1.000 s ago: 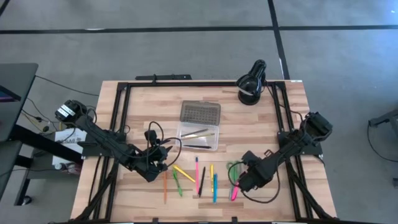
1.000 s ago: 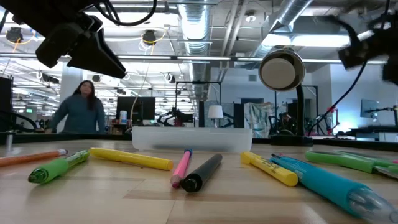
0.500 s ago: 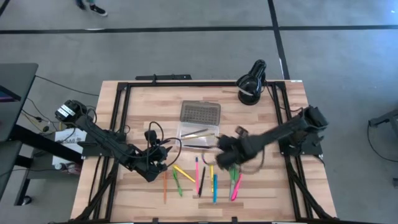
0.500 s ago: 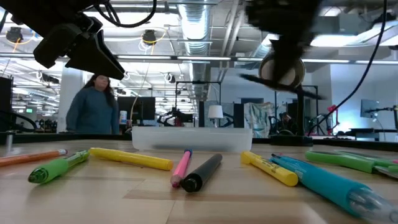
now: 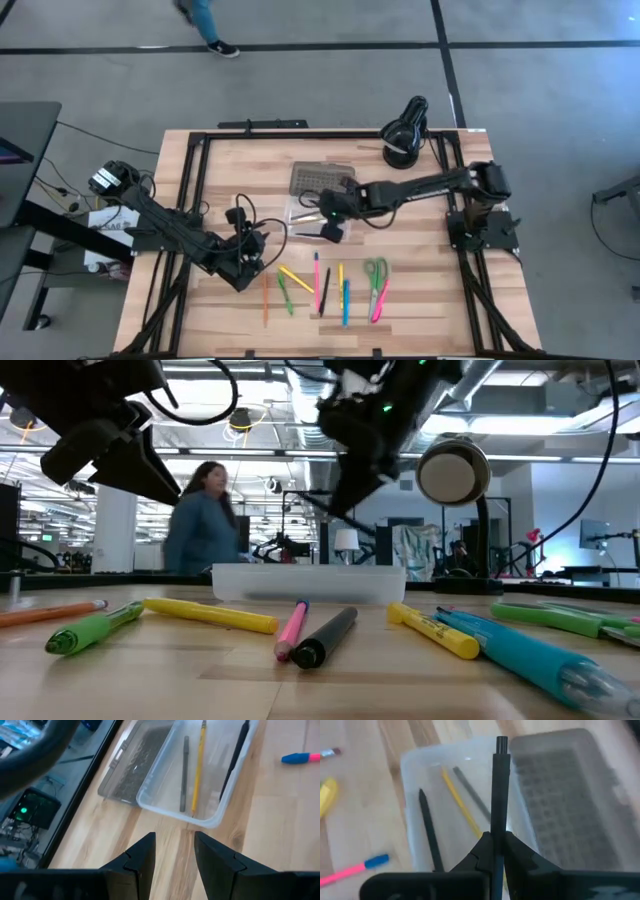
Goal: Pick & place school supplies into a supply box
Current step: Put the right black pen into the transparent supply box, then put the orange pencil into the transparent supply box
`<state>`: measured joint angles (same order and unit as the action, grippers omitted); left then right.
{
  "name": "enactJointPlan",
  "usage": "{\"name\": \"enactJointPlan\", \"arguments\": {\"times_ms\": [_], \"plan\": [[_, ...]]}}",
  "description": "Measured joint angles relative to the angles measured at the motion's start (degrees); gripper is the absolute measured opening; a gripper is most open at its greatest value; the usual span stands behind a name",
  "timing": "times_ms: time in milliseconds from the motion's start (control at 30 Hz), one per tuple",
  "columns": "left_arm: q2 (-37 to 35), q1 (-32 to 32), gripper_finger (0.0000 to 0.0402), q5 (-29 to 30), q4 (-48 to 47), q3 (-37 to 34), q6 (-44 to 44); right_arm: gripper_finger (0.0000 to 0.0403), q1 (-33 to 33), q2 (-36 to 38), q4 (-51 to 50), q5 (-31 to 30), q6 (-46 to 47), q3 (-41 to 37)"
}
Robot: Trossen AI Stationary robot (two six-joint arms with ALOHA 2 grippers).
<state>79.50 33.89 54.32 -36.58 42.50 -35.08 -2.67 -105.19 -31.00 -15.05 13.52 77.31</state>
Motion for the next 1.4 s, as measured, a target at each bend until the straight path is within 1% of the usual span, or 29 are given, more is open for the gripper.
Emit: {"name": "enactJointPlan", "arguments": {"times_ms": [67,133,367,600,867,933,1033,1133,1300,1400], "plan": [[0.0,0.27,0.013,0.0,-0.32,0.0,-0.32,0.0011,0.98,-1.2,-0.94,1.12,-0.58,-0.32],[0.0,0.76,0.013,0.06,-0.36,0.0,-0.51,0.0012,1.63,-2.82,1.25,1.95,-1.2,-0.17],[0.0,2.14,0.013,0.32,-0.9,0.0,-1.17,0.0019,2.97,-6.04,1.13,2.31,-1.57,-0.21],[0.0,2.38,0.013,0.37,-1.21,0.0,-1.76,0.0058,3.18,-6.62,3.41,2.27,-1.55,-0.13],[0.0,2.38,0.013,0.27,-1.33,0.0,-2.49,0.0109,3.01,-6.61,3.21,2.22,-1.55,-0.12],[0.0,2.49,0.013,-0.73,-1.31,0.0,-3.21,0.0119,2.27,-6.14,2.47,2.0,-1.56,-0.14],[0.0,3.04,0.013,-4.86,-0.68,0.0,-4.89,0.0129,0.13,-4.5,1.72,1.19,-1.96,-0.08],[0.0,4.4,0.013,-8.33,1.22,0.0,-7.76,0.0133,-2.48,-2.05,-0.81,-1.61,-1.96,-0.15],[0.46,7.92,0.013,-9.77,3.69,-0.01,-16.96,0.0128,-7.14,3.27,-5.07,-11.41,-1.95,-0.12],[0.42,9.94,0.013,-11.01,5.41,-0.02,-22.61,0.0122,-9.86,6.07,-7.66,-15.74,-1.57,-0.12]]}}
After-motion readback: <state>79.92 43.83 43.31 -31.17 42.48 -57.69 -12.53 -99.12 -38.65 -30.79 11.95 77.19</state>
